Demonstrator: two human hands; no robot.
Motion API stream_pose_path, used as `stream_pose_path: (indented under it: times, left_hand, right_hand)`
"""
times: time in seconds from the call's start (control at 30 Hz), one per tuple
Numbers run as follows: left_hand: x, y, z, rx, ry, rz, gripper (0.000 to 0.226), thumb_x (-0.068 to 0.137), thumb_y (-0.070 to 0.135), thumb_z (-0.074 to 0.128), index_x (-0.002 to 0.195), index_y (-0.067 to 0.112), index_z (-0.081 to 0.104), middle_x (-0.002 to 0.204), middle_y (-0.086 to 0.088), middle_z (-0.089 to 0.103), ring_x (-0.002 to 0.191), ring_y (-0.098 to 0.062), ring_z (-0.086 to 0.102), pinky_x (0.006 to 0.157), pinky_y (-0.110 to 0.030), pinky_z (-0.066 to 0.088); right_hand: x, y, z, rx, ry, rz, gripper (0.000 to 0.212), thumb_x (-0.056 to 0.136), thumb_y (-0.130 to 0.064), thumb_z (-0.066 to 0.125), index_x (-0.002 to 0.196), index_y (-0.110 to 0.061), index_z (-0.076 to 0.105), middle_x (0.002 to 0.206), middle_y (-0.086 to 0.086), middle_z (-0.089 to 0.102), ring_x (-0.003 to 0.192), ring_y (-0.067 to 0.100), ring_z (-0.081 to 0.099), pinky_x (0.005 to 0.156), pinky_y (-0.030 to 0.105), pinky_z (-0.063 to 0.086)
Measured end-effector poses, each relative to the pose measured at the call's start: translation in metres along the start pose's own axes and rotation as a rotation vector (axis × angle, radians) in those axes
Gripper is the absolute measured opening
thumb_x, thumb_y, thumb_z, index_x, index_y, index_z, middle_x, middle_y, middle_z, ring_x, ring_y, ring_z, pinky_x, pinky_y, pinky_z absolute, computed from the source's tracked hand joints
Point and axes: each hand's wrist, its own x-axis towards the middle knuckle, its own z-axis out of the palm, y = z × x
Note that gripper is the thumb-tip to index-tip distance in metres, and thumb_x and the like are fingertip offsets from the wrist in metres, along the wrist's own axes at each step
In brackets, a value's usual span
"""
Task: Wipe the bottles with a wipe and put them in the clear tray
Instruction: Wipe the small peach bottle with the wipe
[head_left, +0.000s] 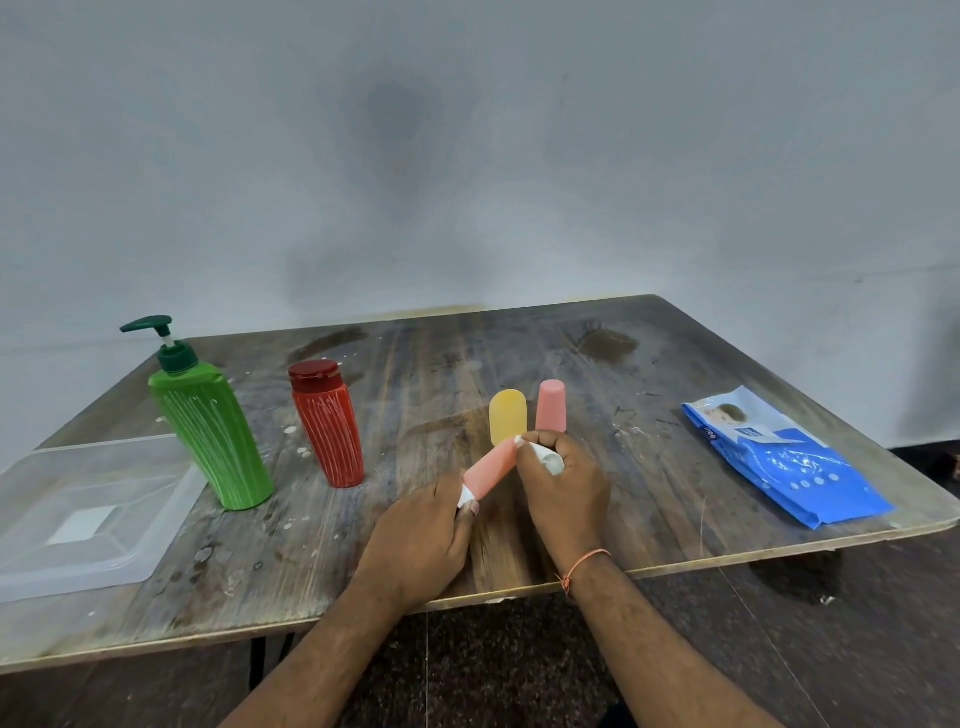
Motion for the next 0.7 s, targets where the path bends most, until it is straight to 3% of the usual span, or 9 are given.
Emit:
stream_pose_path:
  times: [0.13,0.27,0.43,0.53,0.7]
  left_hand:
    - [-0.0002,0.0015,-0.0021,0.001,0.013,-0.001,0.038,0.109,0.048,0.034,0.140,0.028,0.042,0.117,0.008,0.065,0.087,-0.007,0.056,0.071,-0.025,0.042]
    - [0.0000,-0.0006,-0.0014,-0.018,0.022,-0.001,0.038,0.109,0.048,0.034,0.139,0.028,0.043,0.116,0.007,0.065,0.090,-0.009,0.059,0.076,-0.030,0.050]
    - [0.0008,-0.0025,0.0001,-0.032,0.028,-0.001,0.037,0.108,0.049,0.034,0.137,0.028,0.045,0.114,0.007,0.066,0.092,-0.011,0.061,0.080,-0.037,0.054]
    - [0.0009,-0.0029,-0.0009,-0.038,0.019,-0.004,0.037,0.108,0.049,0.034,0.137,0.028,0.044,0.111,0.009,0.065,0.090,-0.010,0.060,0.077,-0.034,0.053]
    - [0.0024,-0.0052,-0.0051,-0.137,-0.048,-0.005,0.034,0.110,0.046,0.037,0.137,0.028,0.046,0.108,0.011,0.062,0.088,-0.006,0.057,0.075,-0.031,0.049]
  right_hand:
    - [-0.0006,-0.0024,-0.0008,0.085,-0.037,-0.010,0.007,0.091,-0.023,0.081,0.095,-0.029,0.083,0.092,-0.024,0.075,0.093,-0.005,0.068,0.072,0.006,0.049]
    - [-0.0005,-0.0020,-0.0007,0.022,-0.029,0.016,0.008,0.088,-0.023,0.080,0.089,-0.031,0.081,0.085,-0.022,0.074,0.086,-0.009,0.066,0.066,0.004,0.045]
    - [0.0011,-0.0008,0.0003,0.070,-0.014,-0.010,0.005,0.093,-0.025,0.082,0.096,-0.029,0.083,0.092,-0.022,0.076,0.091,-0.008,0.067,0.071,0.004,0.047]
    - [-0.0009,-0.0003,0.0013,0.103,-0.045,-0.009,0.007,0.089,-0.021,0.083,0.092,-0.027,0.083,0.091,-0.019,0.077,0.090,-0.002,0.070,0.070,0.007,0.049]
    - [-0.0006,-0.0006,0.0007,0.042,-0.013,0.007,0.005,0.090,-0.025,0.081,0.093,-0.029,0.082,0.088,-0.020,0.076,0.087,-0.006,0.067,0.067,0.006,0.047]
